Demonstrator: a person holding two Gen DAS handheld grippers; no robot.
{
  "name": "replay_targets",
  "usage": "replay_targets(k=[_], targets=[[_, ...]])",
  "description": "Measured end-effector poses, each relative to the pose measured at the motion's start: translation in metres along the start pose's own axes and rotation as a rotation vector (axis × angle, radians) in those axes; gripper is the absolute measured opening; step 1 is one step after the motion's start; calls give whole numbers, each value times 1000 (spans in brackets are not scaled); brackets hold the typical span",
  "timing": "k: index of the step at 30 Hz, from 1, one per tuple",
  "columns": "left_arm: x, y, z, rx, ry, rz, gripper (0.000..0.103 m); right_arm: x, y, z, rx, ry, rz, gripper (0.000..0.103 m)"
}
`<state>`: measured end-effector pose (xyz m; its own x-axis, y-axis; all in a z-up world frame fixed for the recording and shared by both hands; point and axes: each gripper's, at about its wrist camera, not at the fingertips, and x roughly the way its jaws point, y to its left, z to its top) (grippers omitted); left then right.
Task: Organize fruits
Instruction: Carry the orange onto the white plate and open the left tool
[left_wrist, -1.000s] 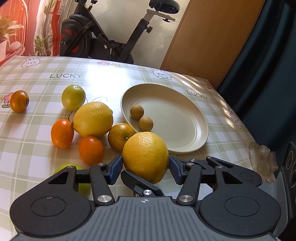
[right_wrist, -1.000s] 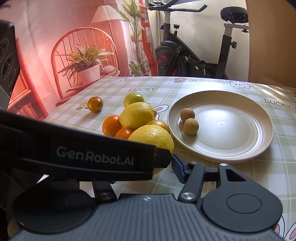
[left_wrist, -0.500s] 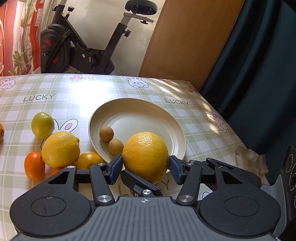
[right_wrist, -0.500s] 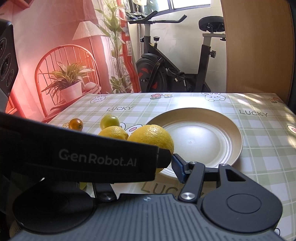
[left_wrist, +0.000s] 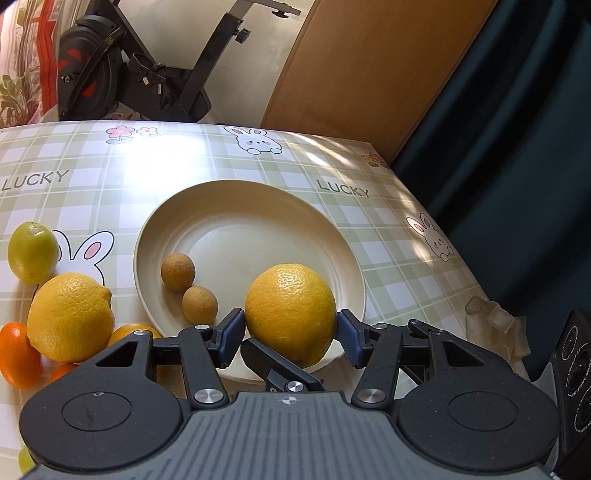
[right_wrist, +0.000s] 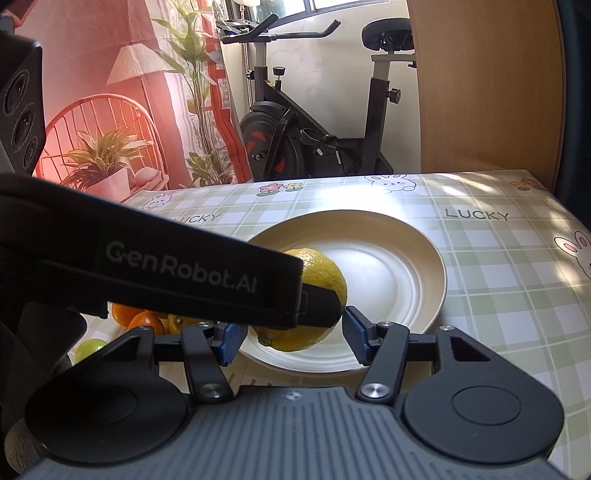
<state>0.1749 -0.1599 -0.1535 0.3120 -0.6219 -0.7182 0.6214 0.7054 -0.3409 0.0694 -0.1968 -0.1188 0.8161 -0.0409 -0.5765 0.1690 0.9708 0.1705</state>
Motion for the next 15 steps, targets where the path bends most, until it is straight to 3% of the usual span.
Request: replay_targets(k=[8,15], targets=[[15,9,2,-12,30,39,58,19,-5,-1,8,51,16,59],[18,26,15,-37,10,72,58,39,-1,8,-10,74,39,59]])
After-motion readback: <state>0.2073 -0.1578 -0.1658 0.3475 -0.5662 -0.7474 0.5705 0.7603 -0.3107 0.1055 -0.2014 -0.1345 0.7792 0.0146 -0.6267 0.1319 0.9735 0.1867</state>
